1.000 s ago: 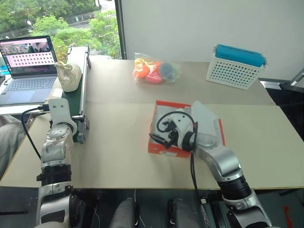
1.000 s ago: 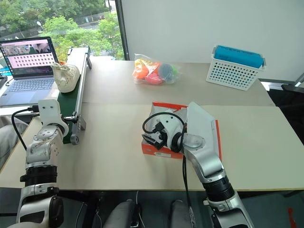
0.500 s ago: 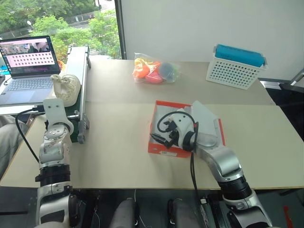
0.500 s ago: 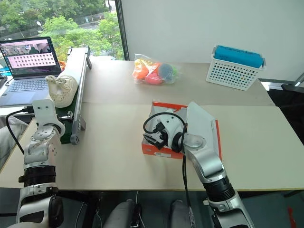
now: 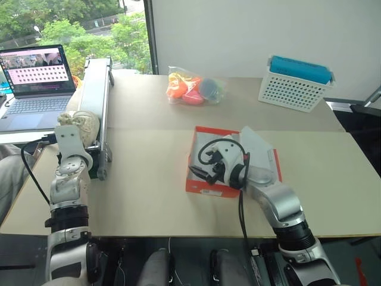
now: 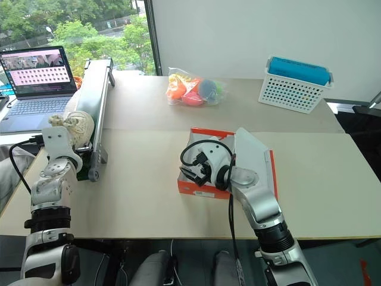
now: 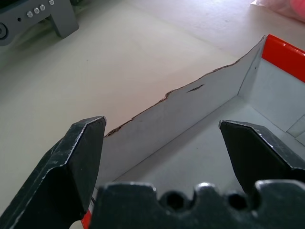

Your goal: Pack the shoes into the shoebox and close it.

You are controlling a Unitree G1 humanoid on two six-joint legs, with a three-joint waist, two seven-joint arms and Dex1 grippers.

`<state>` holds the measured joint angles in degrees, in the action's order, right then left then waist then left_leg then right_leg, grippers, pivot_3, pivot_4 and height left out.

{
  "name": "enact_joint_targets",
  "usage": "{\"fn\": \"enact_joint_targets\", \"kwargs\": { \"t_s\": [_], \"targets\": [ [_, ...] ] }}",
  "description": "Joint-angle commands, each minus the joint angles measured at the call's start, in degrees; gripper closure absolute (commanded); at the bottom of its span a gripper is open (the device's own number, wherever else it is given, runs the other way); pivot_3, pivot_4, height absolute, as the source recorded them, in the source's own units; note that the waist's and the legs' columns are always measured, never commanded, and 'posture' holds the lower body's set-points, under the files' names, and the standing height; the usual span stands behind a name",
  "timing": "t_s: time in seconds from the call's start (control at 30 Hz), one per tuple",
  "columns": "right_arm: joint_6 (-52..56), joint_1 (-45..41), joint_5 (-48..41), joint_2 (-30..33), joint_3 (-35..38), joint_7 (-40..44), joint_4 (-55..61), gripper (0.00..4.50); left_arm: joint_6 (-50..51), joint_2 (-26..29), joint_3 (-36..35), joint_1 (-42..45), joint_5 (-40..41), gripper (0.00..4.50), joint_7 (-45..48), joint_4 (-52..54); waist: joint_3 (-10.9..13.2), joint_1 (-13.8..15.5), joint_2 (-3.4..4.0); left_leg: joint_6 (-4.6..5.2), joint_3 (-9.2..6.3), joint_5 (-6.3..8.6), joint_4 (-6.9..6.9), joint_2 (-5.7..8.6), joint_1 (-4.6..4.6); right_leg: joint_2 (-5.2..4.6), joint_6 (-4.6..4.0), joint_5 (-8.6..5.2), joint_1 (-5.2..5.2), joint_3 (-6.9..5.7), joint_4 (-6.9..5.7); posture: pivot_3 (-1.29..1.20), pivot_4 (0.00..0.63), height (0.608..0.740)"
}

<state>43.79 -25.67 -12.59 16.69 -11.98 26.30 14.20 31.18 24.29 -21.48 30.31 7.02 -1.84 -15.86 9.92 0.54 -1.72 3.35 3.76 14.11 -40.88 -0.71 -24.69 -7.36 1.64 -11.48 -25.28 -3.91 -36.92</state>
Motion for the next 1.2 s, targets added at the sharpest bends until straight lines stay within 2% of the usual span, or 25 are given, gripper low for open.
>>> {"fn": "enact_joint_targets", "kwargs": {
  "t_s": [0.03, 0.1, 0.23, 0.37, 0.53, 0.7, 0.9, 1.07, 1.2],
  "targets": [
    [0.11, -0.59, -0.60, 0.14, 2.04, -0.45, 2.79, 0.00, -0.76, 0.20, -0.91, 1.95, 1.13, 1.31, -0.02, 0.40, 0.00, 0.12, 0.00, -0.01, -0.01, -0.01, 0.00, 0.00, 0.01, 0.00, 0.00, 0.00, 0.01, -0.01, -0.01, 0.00, 0.150, 0.699],
    [0.33, -0.81, -0.65, 0.22, 2.33, -0.59, 2.81, 0.00, -1.01, -0.20, -1.49, 2.54, 1.90, 1.66, 0.15, 0.30, 0.00, 0.13, 0.00, -0.02, -0.01, -0.01, 0.00, 0.00, 0.04, 0.00, -0.01, 0.01, 0.02, -0.01, -0.03, 0.00, 0.150, 0.699],
    [0.76, -1.18, -0.60, 0.28, 3.01, -0.85, 2.54, 0.00, -7.62, -2.53, -2.92, 3.81, 4.18, 1.66, 0.11, 3.49, 0.00, 0.20, 0.00, -0.02, -0.03, -0.02, 0.00, 0.00, 0.03, -0.01, -0.01, 0.00, 0.02, -0.01, -0.03, 0.00, 0.150, 0.699],
    [1.79, -2.23, -1.36, -0.74, 4.82, -1.96, 1.40, 0.00, -15.89, -5.19, 2.30, 3.09, 2.72, 1.66, 2.85, 12.44, 0.12, 0.18, -0.29, -0.04, -0.05, -0.02, -0.02, 0.01, -0.21, -0.03, -0.02, 0.02, -0.11, -0.08, 0.07, 0.00, 0.150, 0.699],
    [14.07, -10.80, -13.84, -10.95, 21.01, -8.83, -2.99, 0.00, -14.36, -10.52, 16.65, 0.04, 1.60, 1.66, 9.72, 21.74, 0.12, 0.25, -0.29, -0.31, 0.04, -0.20, -0.04, 0.05, -0.50, -0.08, -0.04, 0.09, -0.40, -0.02, 0.03, 0.00, 0.150, 0.699],
    [22.96, -21.91, -28.86, -20.68, 38.52, -18.71, -8.17, 0.00, -12.38, -13.67, 23.91, -3.63, 3.11, 1.66, 14.20, 26.71, 0.11, -0.84, -0.27, -0.07, 0.10, -0.07, 0.01, -0.02, -0.52, 0.01, -0.09, 0.12, -0.62, 0.05, -0.14, 0.00, 0.150, 0.699],
    [26.48, -27.78, -34.47, -22.16, 42.88, -24.78, -11.80, 0.00, -9.75, -15.66, 26.50, -3.92, 4.34, 1.66, 16.87, 29.34, 0.13, -1.44, -0.23, -0.11, 0.15, -0.12, 0.04, -0.06, -0.67, 0.16, -0.14, 0.13, -0.87, 0.12, -0.21, 0.00, 0.150, 0.699],
    [26.09, -27.48, -34.51, -21.85, 40.49, -27.20, -13.94, 0.00, -9.20, -16.30, 27.33, -3.44, 4.53, 1.66, 18.17, 30.03, 0.13, -1.40, -0.22, -0.07, 0.15, -0.11, 0.03, -0.04, -0.70, 0.16, -0.13, 0.12, -0.86, 0.14, -0.19, 0.00, 0.150, 0.699],
    [24.40, -27.50, -35.40, -22.88, 41.25, -29.28, -15.23, 0.00, -9.24, -16.35, 27.46, -3.15, 4.25, 1.66, 18.65, 29.86, 0.13, -1.40, -0.22, -0.07, 0.15, -0.12, 0.03, -0.05, -0.71, 0.17, -0.13, 0.12, -0.87, 0.14, -0.19, 0.00, 0.150, 0.699]
  ]
}}
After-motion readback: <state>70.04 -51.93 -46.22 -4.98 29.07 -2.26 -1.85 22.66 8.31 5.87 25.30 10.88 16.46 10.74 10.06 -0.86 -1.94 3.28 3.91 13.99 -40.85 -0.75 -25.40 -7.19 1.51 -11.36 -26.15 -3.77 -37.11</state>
